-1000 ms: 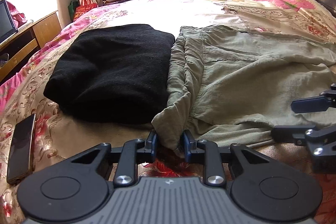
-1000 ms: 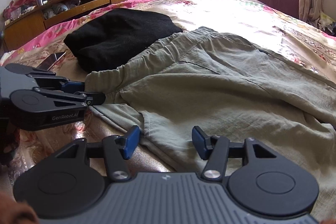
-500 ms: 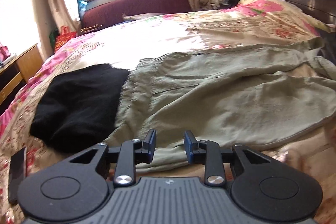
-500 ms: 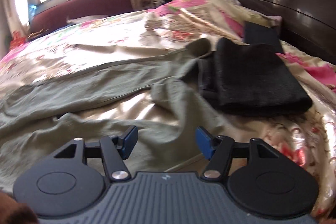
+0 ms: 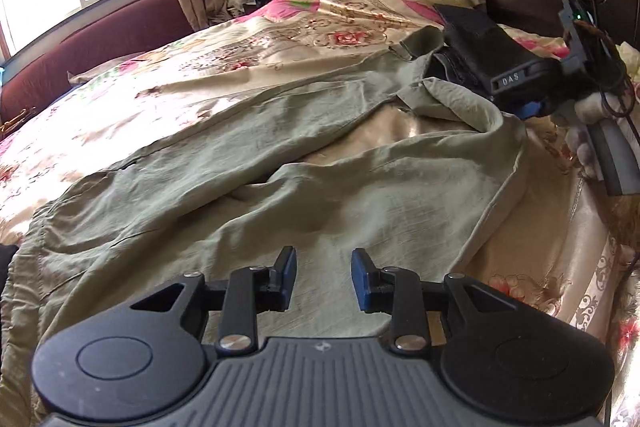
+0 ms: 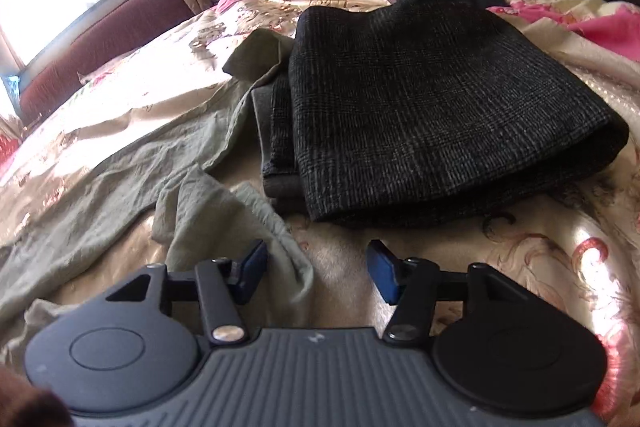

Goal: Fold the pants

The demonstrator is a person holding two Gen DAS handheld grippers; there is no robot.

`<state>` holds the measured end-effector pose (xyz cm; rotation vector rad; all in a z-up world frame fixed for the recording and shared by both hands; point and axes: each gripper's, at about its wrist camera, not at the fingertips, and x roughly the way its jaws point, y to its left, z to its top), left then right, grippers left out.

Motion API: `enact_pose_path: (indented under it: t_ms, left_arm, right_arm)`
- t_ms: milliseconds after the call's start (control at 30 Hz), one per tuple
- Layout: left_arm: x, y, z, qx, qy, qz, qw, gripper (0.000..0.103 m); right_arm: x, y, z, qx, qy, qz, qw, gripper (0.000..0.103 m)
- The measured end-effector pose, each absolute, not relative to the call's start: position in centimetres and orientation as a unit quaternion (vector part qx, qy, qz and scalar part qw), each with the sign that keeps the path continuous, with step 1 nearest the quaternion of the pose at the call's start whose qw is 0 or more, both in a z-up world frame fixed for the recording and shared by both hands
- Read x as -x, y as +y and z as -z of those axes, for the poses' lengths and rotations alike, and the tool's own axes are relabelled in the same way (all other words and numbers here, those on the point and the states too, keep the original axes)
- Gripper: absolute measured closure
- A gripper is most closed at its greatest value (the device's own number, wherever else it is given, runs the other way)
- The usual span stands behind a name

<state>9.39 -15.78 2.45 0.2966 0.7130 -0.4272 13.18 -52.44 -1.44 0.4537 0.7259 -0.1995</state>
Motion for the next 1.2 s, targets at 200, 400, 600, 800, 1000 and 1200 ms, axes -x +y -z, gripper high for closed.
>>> enact_pose_path:
  t_ms: [200, 400, 600, 800, 1000, 1200]
  left_arm:
    - [-11.1, -18.5, -1.7, -0.130, 0.358, 0.227, 0.896, 0.057]
    - [-12.4, -21.2, -1.2, -0.129, 0.355, 0.253, 0.891, 0.057]
    - [-12.6, -22.7, -0.8, -0.134, 0.352, 0.268, 0.887, 0.057]
    - [-12.3, -23.0, -0.5, -0.132, 0.352, 0.280, 0.883, 0.056]
    - [-11.4, -23.5, -0.5, -0.142, 0.352, 0.284, 0.880, 0.055]
    - [-11.3, -23.6, -0.5, -0.155, 0.354, 0.279, 0.879, 0.054]
  right_arm:
    - [-15.6, -53.6, 2.6, -0.243, 0.350, 0.104, 0.898, 0.062]
    - [-16.4, -56.7, 2.9, -0.281, 0.335, 0.132, 0.890, 0.087]
    - [-18.8, -58.3, 2.1, -0.280, 0.343, 0.169, 0.880, 0.086]
    - [-14.5, -53.1, -0.3, -0.223, 0.347, 0.073, 0.908, 0.061]
    - [-14.9, -52.0, 2.2, -0.260, 0.389, 0.009, 0.884, 0.059]
    - [-17.8, -51.0, 2.0, -0.216, 0.408, -0.028, 0.887, 0.063]
